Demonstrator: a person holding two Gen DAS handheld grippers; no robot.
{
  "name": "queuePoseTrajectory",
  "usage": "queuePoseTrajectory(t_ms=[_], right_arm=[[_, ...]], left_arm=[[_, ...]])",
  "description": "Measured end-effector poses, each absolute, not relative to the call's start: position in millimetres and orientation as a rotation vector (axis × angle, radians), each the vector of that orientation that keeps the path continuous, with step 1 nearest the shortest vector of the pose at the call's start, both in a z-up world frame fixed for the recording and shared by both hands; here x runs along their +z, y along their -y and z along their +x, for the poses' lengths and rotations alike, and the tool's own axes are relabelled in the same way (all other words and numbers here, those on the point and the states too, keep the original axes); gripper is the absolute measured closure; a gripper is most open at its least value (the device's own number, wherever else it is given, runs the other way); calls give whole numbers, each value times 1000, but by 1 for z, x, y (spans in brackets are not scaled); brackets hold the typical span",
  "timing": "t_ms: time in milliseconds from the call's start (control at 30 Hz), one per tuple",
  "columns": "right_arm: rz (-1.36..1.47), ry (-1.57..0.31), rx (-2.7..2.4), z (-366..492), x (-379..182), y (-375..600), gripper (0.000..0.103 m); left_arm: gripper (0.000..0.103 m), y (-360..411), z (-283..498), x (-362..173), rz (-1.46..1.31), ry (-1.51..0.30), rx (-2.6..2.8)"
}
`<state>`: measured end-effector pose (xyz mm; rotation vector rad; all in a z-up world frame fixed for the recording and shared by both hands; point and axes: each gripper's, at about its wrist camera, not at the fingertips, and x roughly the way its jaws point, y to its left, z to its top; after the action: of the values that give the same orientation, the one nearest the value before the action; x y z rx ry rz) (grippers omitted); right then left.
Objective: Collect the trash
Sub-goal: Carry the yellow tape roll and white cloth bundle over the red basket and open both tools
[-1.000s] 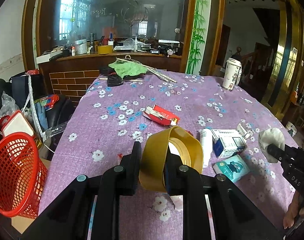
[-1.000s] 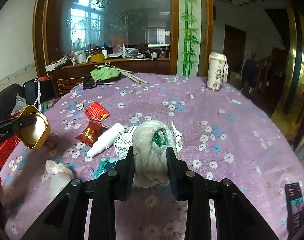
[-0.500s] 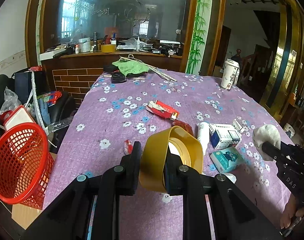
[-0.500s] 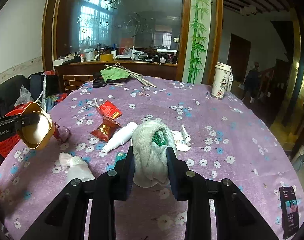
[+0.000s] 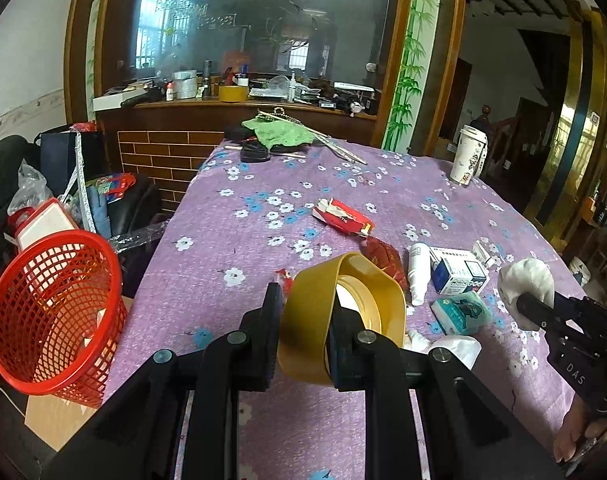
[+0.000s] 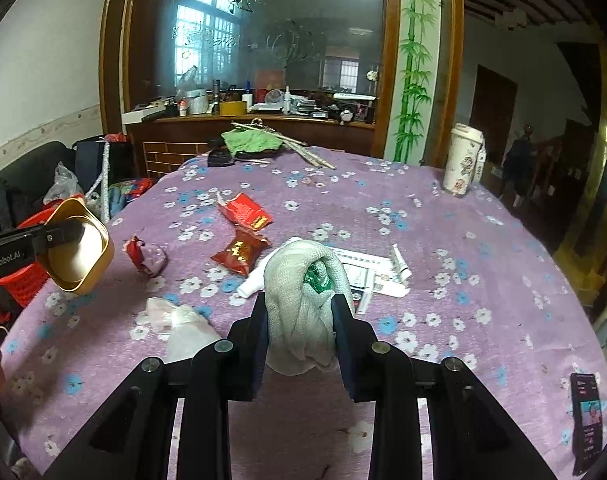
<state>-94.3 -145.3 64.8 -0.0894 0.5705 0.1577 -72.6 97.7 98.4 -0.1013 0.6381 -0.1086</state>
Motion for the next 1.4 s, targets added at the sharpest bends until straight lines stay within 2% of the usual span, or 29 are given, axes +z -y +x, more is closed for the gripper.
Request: queuePoseTrajectory(t_ms=[900, 1400], right_arm=[[-47, -608, 389, -114, 69, 102, 71], [-86, -643, 633, -112, 96, 22, 70]], left_arm=[[84, -150, -124, 109, -165, -618, -18], [84, -232, -141, 132, -217, -578, 130]])
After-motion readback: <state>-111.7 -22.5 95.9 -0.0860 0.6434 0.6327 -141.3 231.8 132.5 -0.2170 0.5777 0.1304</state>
